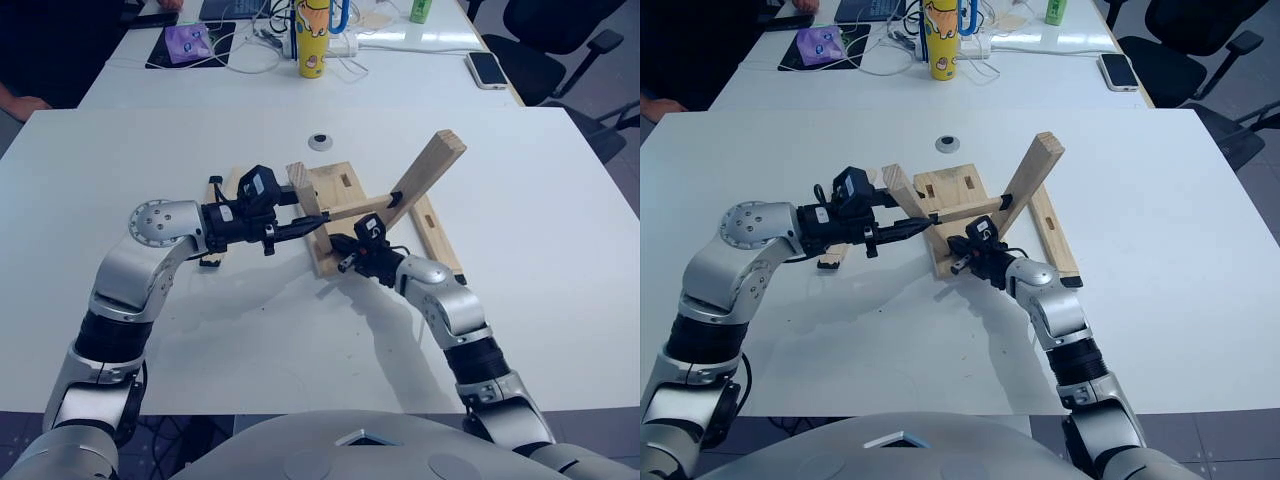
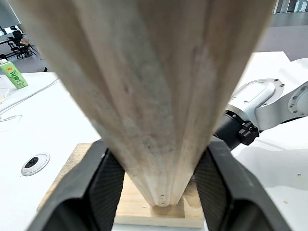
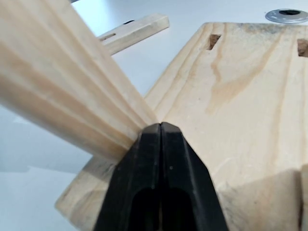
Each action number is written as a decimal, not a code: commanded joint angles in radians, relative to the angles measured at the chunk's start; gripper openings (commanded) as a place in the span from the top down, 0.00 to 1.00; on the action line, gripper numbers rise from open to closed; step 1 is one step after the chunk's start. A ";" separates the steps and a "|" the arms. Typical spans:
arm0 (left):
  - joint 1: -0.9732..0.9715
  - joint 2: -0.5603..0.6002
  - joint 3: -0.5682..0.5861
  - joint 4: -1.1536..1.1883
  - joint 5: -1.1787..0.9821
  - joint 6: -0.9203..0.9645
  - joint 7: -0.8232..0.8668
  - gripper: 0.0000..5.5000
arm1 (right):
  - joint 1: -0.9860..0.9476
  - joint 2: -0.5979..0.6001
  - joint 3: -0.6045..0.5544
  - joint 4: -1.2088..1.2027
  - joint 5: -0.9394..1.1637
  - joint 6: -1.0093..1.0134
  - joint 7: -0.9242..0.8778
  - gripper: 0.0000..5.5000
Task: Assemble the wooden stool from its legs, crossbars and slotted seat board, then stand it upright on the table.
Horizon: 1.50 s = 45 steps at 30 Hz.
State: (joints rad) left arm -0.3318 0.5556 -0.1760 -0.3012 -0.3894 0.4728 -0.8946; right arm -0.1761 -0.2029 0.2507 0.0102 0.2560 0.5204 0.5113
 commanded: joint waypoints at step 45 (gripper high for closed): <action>-0.044 -0.067 0.502 0.047 -0.411 0.023 0.237 0.48 | -0.021 0.211 -0.085 0.252 -0.116 -0.242 -0.259 1.00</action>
State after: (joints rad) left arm -0.3485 0.5222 0.3536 -0.2064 -0.7850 0.4841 -0.7001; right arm -0.2567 0.0208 0.1827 0.2459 0.1408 0.2903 0.2470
